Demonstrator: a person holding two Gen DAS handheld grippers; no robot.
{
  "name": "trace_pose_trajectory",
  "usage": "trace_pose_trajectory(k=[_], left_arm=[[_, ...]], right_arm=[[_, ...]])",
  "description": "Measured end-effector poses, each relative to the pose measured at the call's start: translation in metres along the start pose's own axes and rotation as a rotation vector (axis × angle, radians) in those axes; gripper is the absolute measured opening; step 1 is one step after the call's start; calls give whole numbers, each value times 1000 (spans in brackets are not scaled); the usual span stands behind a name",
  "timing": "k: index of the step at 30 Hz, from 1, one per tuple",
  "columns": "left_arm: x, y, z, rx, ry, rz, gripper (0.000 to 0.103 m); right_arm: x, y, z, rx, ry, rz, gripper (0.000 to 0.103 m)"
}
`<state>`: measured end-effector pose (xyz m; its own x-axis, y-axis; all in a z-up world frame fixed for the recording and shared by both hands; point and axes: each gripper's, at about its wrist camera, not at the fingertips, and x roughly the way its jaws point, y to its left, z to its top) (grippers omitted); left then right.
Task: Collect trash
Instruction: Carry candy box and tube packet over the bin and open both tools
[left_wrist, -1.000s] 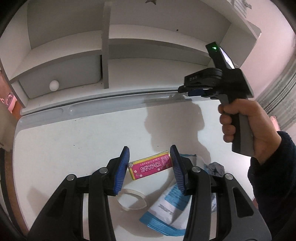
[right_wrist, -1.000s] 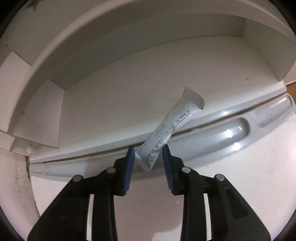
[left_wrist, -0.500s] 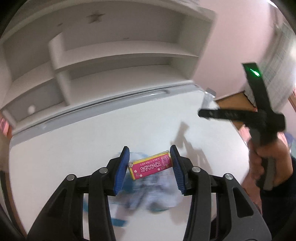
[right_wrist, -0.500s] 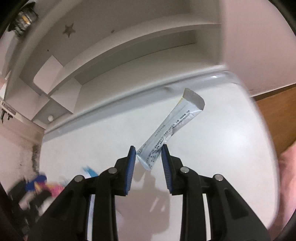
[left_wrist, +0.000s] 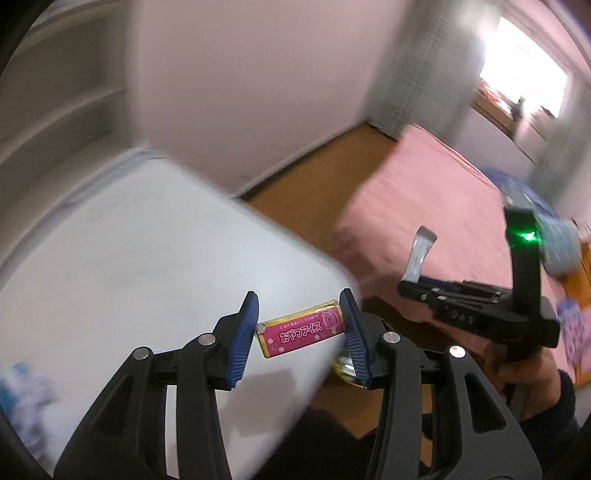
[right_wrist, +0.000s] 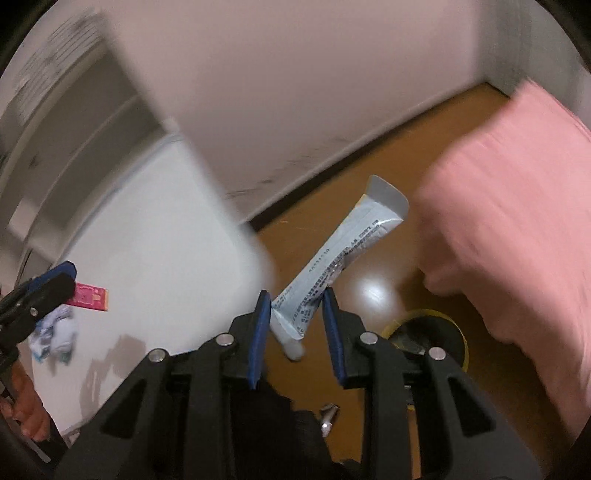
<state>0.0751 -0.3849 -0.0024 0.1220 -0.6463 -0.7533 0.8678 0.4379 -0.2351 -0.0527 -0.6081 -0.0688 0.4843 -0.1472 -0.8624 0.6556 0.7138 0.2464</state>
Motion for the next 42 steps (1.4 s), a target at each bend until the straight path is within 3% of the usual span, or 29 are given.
trace_pose_trajectory(k=[5,9,19,26,42], left_arm=[[77,-63,-3,79,89,-132,44],[136,-87,-19,130,163,-175,44],[240,-126,-52,179,300,-205,44],[275,-143,-68,204,360,-209,44],[287,-160,-73,233,397,-208,45]], right_arm=[[15,-81,-34,159,23,-89,29],[29,-126,-55,225,63,-143,29],[67,-165,-64,298,138,-135,29],[70,-184,-67,318,150,-139,29],[72,-186,-66,321,154,-151,33]])
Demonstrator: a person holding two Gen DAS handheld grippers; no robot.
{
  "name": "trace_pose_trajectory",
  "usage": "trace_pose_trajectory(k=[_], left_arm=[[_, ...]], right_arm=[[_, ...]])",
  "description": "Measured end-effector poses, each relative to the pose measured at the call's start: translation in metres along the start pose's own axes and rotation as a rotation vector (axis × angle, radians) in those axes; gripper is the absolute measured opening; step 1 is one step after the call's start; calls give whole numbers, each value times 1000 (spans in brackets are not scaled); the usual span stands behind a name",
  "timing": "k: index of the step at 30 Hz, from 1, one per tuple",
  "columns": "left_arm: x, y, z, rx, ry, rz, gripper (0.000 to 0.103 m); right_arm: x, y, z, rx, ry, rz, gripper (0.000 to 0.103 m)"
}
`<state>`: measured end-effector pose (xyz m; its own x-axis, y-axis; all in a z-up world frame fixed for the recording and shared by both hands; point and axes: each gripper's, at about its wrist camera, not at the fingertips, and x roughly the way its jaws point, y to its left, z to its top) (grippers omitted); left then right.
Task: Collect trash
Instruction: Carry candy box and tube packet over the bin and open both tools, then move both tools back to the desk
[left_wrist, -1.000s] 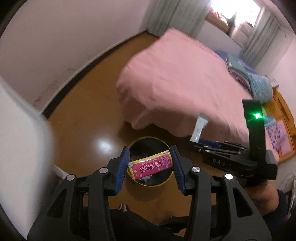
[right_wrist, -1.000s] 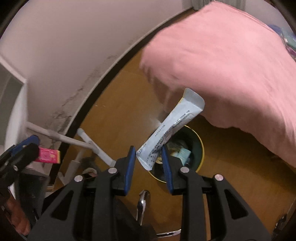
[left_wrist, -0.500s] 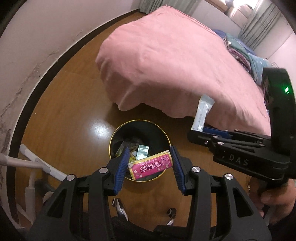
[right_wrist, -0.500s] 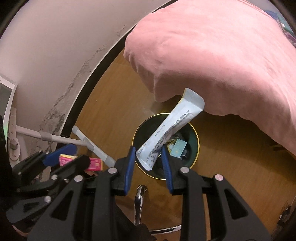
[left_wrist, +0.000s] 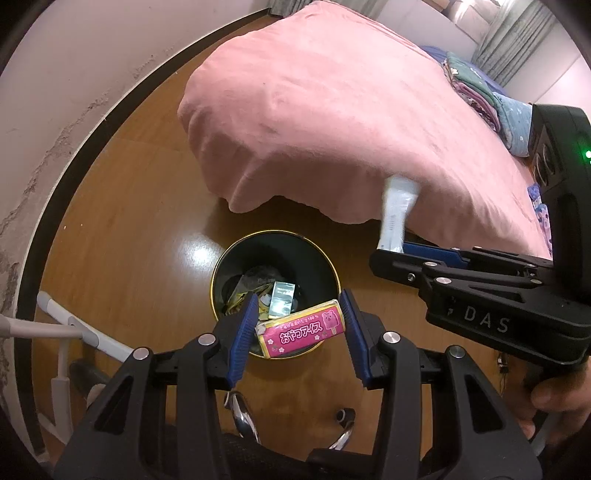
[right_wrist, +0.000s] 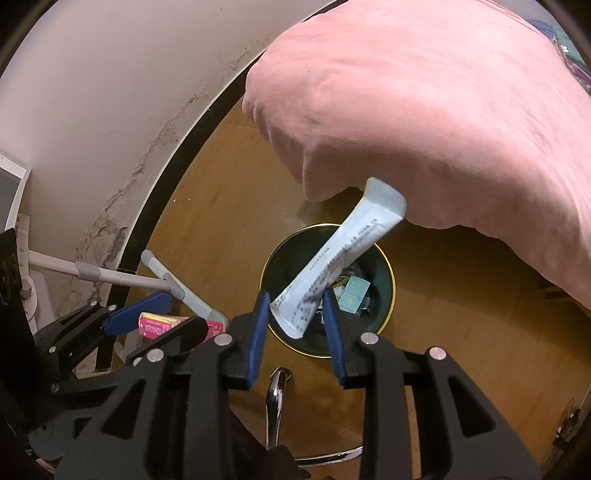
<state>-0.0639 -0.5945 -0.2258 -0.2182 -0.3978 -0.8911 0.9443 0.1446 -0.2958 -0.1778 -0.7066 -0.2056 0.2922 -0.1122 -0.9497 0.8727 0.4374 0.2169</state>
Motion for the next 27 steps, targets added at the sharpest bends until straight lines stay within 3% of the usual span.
trace_pose_trajectory(k=[3,10,12,14,18,23,27], left_arm=[[4,0,0,1,7,-1,45],[13,-4,2,7,29,-13,45],[15,-7,5,14,32,-18,50],[15,-9,6,14,27,-21,71],[5,-11,10,9,-14,-11,80],[-27,-10,4,16,-64,25,87],[-82,-8,-7,12,-145,48,90]], right_arm=[[0,-3,-2,8,-17,-12,58],[-8,-15,0,53,-59,-26,62],[-13,-20,-1,79,-76,-29,66],[-17,-26,-1,104,-95,-34,69],[-22,-33,0,136,-118,-33,70],[-21,-26,0,102,-114,-32,77],[-29,-10,-4,43,-131,-41,78]])
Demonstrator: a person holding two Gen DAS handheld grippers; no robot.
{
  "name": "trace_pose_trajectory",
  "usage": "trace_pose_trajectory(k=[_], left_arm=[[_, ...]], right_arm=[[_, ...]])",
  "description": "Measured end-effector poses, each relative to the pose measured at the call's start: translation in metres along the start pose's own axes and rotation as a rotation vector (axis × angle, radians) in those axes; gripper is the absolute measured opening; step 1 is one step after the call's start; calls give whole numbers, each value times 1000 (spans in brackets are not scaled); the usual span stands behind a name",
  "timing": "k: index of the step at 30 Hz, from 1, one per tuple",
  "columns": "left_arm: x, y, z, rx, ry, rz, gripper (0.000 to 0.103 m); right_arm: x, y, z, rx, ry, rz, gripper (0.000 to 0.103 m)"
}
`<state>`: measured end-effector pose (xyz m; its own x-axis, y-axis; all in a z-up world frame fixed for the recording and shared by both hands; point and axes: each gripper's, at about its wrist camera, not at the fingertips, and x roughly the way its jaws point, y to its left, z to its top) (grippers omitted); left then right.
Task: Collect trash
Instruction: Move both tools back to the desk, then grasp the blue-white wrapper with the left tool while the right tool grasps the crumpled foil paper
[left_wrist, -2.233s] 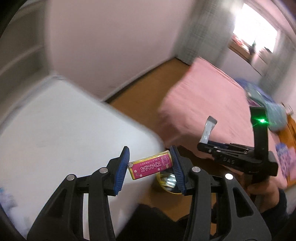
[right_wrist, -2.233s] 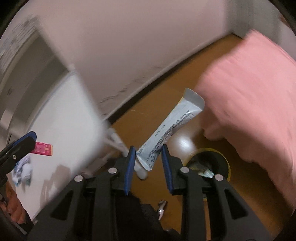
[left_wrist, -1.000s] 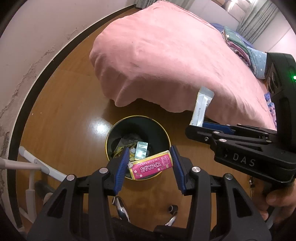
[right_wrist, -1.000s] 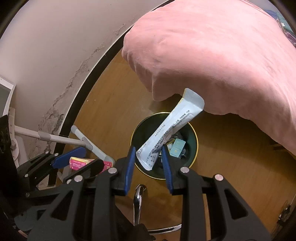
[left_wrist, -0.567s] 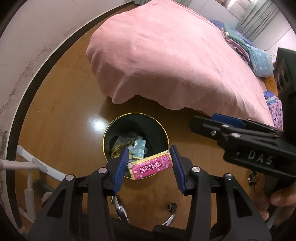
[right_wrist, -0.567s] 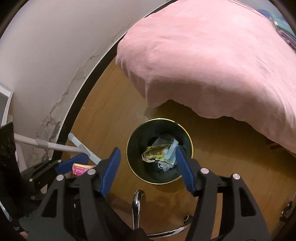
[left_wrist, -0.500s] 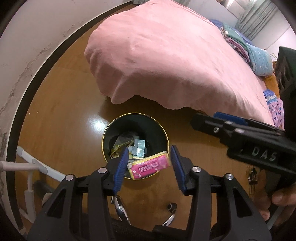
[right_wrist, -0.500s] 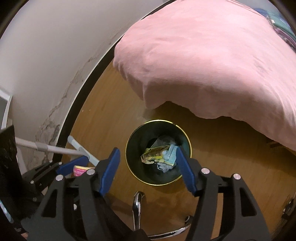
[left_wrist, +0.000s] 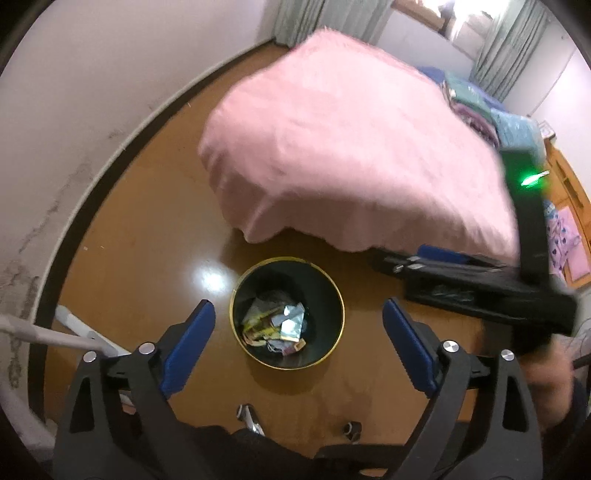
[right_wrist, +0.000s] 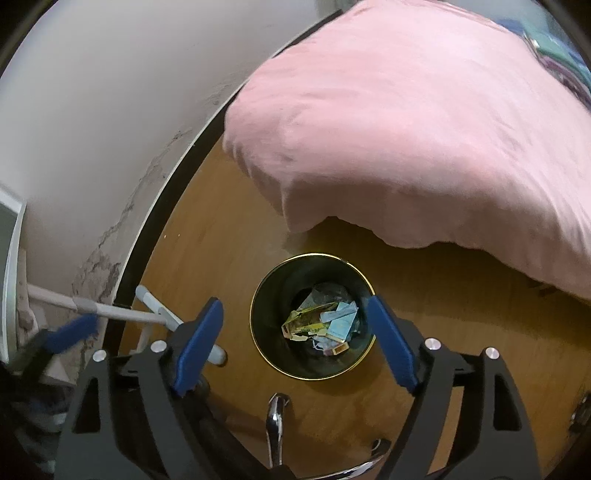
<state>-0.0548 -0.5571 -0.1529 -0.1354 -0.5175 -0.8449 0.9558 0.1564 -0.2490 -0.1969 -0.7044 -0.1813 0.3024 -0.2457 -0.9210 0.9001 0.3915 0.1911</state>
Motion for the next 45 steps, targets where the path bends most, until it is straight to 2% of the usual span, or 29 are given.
trace_pose_trajectory(k=[3,6,10,13,17,20,22,25,28,32,36,37,38,41,45], left_arm=[[-55,9,-6,-6,-81,39,91],[-113,27,-20,-29,-147,103,92],[-188,66,-53,-84,-196,242,92],[-244,108,-92,-177,-233,356,92],[-310,164,-148,-358,-276,498,92],[-358,202,-199,-512,-314,592,92],[-384,221,-235,-601,-331,635,92],[-410,240,-278,-692,-335,687,92],[-426,251,-308,-742,-338,718,92],[-434,261,-327,-759,-333,716,92],[-427,262,-315,-708,-304,711,92],[-424,263,-311,-692,-297,706,92],[-421,263,-307,-672,-290,700,92],[-405,279,-292,-608,-263,668,92],[-385,298,-285,-619,-207,654,92]], right_arm=[[-16,25,-1,-65,-32,18,79],[-35,70,-3,-160,-54,78,80],[-58,161,-19,-369,-52,201,80],[-77,252,-43,-560,-36,332,80],[-92,359,-84,-751,73,534,80],[-98,434,-114,-852,204,662,80],[-99,481,-134,-912,279,697,80],[-97,538,-160,-977,350,677,80],[-89,575,-176,-1009,408,640,79],[-77,598,-186,-1006,465,593,67],[-76,604,-188,-1010,463,567,38],[-77,601,-186,-1004,465,570,24],[-79,600,-183,-996,461,583,17],[-92,594,-167,-973,412,623,16],[-108,587,-152,-976,351,636,15]])
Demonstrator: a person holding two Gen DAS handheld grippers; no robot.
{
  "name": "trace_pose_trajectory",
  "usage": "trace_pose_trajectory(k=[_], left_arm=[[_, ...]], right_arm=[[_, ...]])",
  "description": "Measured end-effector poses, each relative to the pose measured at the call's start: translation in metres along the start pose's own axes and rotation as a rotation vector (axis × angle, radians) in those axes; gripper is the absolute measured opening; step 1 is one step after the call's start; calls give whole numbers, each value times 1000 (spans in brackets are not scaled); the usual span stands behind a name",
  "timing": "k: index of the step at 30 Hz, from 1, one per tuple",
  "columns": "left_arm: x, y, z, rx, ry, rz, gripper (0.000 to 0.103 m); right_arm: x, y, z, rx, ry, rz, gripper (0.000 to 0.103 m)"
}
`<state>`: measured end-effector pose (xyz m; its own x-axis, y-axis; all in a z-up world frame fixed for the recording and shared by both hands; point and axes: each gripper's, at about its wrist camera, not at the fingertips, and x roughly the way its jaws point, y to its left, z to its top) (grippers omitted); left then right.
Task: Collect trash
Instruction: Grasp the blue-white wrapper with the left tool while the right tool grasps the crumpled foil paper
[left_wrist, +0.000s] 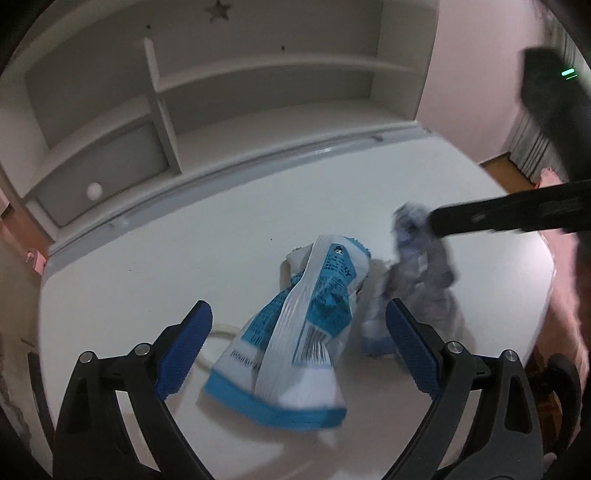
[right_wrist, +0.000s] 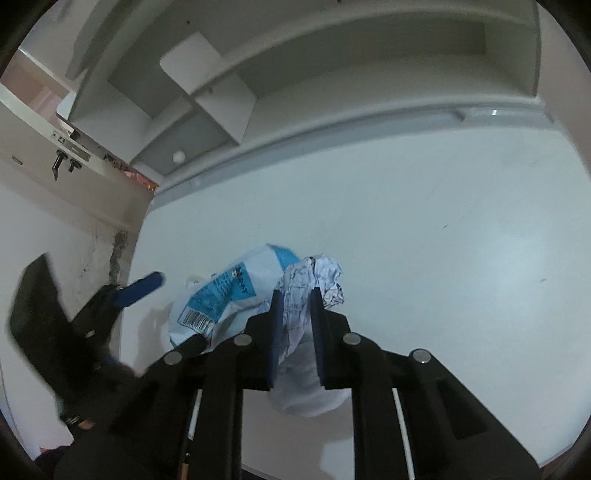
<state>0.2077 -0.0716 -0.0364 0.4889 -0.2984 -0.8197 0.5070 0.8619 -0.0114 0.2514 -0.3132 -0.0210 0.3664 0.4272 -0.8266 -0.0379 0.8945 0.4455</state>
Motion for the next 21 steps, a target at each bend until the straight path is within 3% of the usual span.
trace_pose_trajectory(k=[4,6,8,11,14,21], left_arm=[[14,-2,4,18,24,20,90],[17,-2,4,14,39,26,78],[20,-1,6,8,50,9,53],[20,-4,7,12,49,6,41],[10,-12,13,24,22,16,36],[-14,-54,42,60,-54,-7,35]], right_arm=[[-16,-7,1,-5,-38,-10,15],[-19,-12,2,3,-46,-6,15],[-23,-19,1,14,-53,-1,15],[-29,-28,-2,25,-64,6,15],[-41,-37,-6,38,-92,4,15],[-100,-91,-33,126,-210,-60,15]])
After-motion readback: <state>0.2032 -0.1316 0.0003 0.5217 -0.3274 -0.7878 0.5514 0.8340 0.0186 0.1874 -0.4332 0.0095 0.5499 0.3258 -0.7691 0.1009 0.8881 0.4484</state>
